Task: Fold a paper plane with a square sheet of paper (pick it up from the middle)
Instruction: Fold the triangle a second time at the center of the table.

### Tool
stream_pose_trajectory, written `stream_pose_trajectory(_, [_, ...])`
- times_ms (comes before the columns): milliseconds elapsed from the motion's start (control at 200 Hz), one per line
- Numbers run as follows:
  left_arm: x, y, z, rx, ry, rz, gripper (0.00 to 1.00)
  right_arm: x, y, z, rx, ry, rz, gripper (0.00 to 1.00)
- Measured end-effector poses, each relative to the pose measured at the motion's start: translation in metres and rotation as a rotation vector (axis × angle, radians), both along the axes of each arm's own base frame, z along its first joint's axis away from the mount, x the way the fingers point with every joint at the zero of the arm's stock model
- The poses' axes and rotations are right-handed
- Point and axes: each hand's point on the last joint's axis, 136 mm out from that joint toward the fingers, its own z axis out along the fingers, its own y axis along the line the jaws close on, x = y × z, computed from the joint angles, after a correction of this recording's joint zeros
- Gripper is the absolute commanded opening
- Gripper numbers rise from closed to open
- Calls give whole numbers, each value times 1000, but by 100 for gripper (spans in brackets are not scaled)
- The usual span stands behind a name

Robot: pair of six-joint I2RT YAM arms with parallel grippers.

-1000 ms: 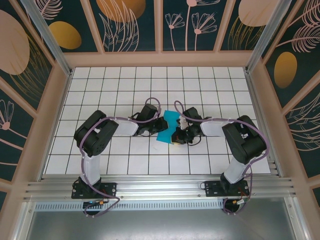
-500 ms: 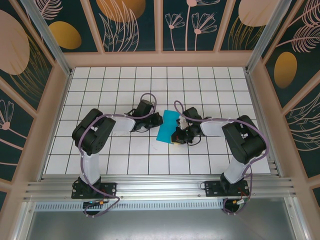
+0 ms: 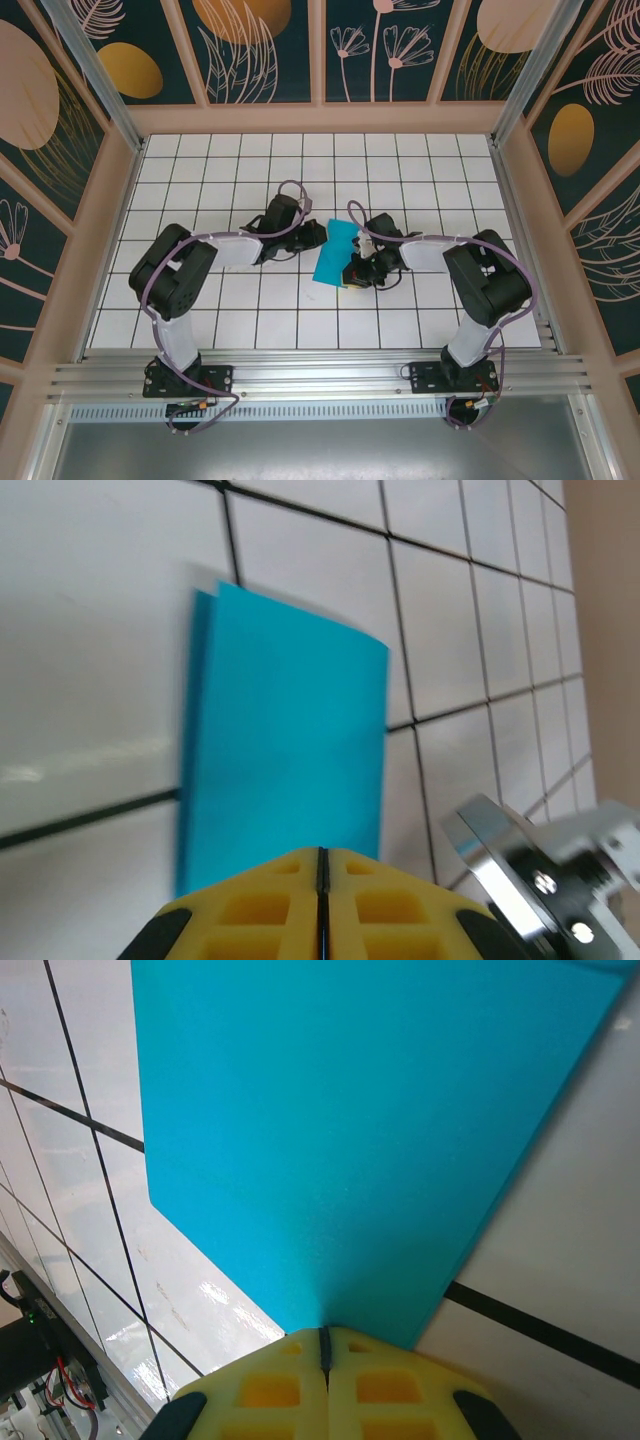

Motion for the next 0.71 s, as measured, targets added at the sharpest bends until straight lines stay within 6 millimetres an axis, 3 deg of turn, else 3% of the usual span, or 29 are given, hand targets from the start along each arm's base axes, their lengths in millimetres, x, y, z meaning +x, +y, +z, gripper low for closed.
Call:
stream_pose_trajectory(150, [-17,-17,-14,-7,39,-43,6,1,0,1,-1,1,0,6])
stream_pose_trajectory(295, [-26,-10,-45,26,110,-21,5,1,0,2,-5,6,0,10])
stream_pose_trajectory(425, [-23,-9,-45,19,109,-10,4,6,1,6,-22,1,-5,11])
stream_pose_trajectory(706, [-23,-9,-45,19,108,-8,4,37,19,39,30,-85,-6,10])
